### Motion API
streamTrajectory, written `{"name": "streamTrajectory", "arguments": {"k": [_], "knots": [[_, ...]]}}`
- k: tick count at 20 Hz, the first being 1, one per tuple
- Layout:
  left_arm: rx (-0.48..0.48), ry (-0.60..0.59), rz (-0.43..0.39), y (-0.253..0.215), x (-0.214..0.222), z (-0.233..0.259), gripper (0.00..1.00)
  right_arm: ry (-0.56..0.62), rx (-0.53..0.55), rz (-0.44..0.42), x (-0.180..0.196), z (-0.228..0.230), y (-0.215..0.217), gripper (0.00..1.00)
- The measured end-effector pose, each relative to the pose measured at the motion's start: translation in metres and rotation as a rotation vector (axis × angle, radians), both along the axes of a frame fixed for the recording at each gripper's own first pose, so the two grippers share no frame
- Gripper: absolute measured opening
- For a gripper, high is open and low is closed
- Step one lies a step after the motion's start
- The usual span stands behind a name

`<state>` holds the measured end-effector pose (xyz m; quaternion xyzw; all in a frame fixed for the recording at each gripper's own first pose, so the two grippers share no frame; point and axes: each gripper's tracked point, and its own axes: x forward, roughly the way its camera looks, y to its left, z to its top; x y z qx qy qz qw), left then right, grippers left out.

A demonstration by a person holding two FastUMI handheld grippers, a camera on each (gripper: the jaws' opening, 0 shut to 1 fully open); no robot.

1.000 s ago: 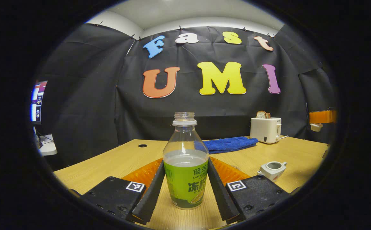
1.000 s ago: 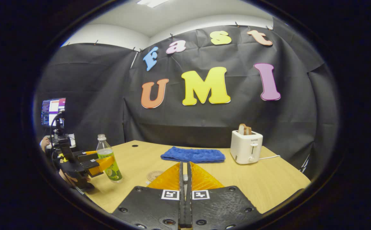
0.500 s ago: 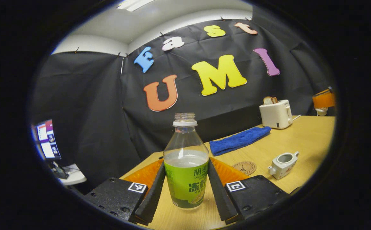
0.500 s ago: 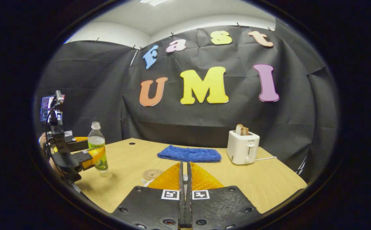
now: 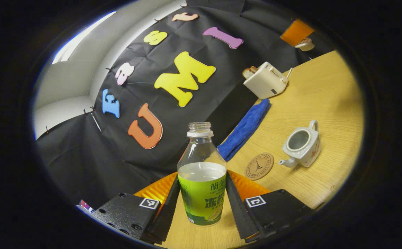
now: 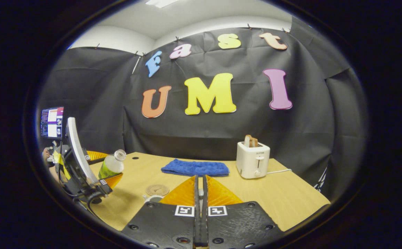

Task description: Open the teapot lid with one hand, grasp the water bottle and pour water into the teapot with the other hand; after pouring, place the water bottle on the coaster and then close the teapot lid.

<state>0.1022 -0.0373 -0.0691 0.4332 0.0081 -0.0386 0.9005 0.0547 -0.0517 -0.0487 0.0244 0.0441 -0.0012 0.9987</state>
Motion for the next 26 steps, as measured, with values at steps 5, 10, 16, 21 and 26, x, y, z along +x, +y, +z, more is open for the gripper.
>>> {"name": "streamTrajectory", "arguments": {"k": [5,10,16,21,26], "knots": [[0.305,0.026,0.010,-0.007,0.007,-0.006,0.75,-0.030,-0.003,0.021,-0.005,0.009,0.004,0.00],[0.532,0.065,-0.027,-0.014,0.003,-0.024,0.75,-0.024,-0.035,0.033,-0.005,0.008,0.008,0.00],[0.720,0.048,-0.067,-0.028,0.000,-0.022,0.75,-0.023,-0.034,0.026,-0.006,0.009,0.004,0.00],[0.877,0.002,-0.093,-0.047,-0.008,-0.015,0.75,-0.026,-0.037,0.014,-0.007,0.010,0.000,0.00],[0.991,-0.006,-0.059,-0.047,-0.007,-0.006,0.75,-0.019,-0.043,0.030,-0.007,0.008,0.005,0.00]]}}
